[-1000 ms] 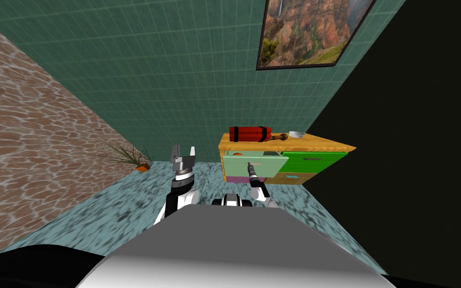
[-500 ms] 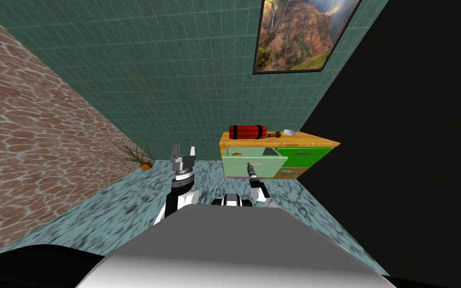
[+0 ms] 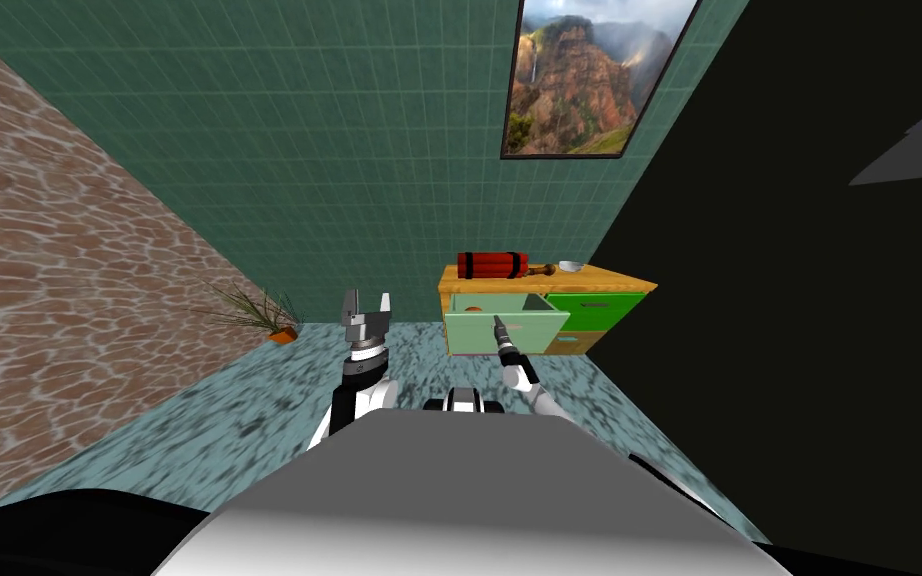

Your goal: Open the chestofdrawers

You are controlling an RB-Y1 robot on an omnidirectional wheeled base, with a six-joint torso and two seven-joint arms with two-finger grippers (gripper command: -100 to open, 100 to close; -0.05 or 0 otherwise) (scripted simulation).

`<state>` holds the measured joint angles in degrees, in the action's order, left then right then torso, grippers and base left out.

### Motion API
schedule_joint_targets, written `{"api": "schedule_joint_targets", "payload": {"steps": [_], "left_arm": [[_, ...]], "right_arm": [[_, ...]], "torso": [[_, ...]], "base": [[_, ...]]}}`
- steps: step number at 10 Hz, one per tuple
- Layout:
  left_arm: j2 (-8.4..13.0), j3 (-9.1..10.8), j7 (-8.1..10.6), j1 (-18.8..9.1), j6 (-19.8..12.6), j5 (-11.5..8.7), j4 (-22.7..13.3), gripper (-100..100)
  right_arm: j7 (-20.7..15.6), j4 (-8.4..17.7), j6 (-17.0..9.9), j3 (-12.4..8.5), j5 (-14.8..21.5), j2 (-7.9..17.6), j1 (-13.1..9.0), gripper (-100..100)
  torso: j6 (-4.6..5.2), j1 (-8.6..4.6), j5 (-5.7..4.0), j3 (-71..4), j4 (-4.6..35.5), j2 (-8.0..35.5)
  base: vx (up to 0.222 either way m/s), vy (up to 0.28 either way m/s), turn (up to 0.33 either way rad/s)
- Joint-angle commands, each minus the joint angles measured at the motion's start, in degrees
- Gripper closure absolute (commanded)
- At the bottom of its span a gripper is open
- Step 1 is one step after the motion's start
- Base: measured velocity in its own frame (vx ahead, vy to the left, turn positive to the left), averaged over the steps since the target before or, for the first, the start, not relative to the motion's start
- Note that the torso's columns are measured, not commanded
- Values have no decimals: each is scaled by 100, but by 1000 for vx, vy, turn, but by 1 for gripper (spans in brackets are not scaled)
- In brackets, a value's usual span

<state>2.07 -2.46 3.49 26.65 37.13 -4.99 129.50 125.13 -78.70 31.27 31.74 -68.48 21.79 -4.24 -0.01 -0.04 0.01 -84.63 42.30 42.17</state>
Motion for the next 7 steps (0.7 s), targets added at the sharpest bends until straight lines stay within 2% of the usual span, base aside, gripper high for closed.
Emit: {"api": "schedule_joint_targets", "payload": {"steps": [1, 4, 5, 6, 7], "left_arm": [[0, 0, 0, 0, 0, 0, 0, 0], [0, 0, 0, -1, 0, 0, 0, 0], [0, 0, 0, -1, 0, 0, 0, 0], [0, 0, 0, -1, 0, 0, 0, 0], [0, 0, 0, -1, 0, 0, 0, 0]], "right_arm": [[-116, -112, -348, -191, -148, 34, -160, -100], [-269, -248, -749, -407, -324, 62, -330, -100], [-245, -174, -660, -317, -285, 13, -228, -100], [-272, -173, -706, -326, -298, 14, -215, 0], [-268, -155, -712, -318, -300, 15, -198, 0]], "torso": [[2, 3, 0, 12, 2, 19], [6, 14, 12, 33, 35, 57], [7, 18, 19, 37, 51, 65], [1, 17, 14, 34, 40, 56], [-1, 14, 10, 24, 30, 42]], "base": [[-33, 24, -62], [-50, 31, -84], [-15, 12, -18], [0, 0, 0], [0, 0, 0]]}}
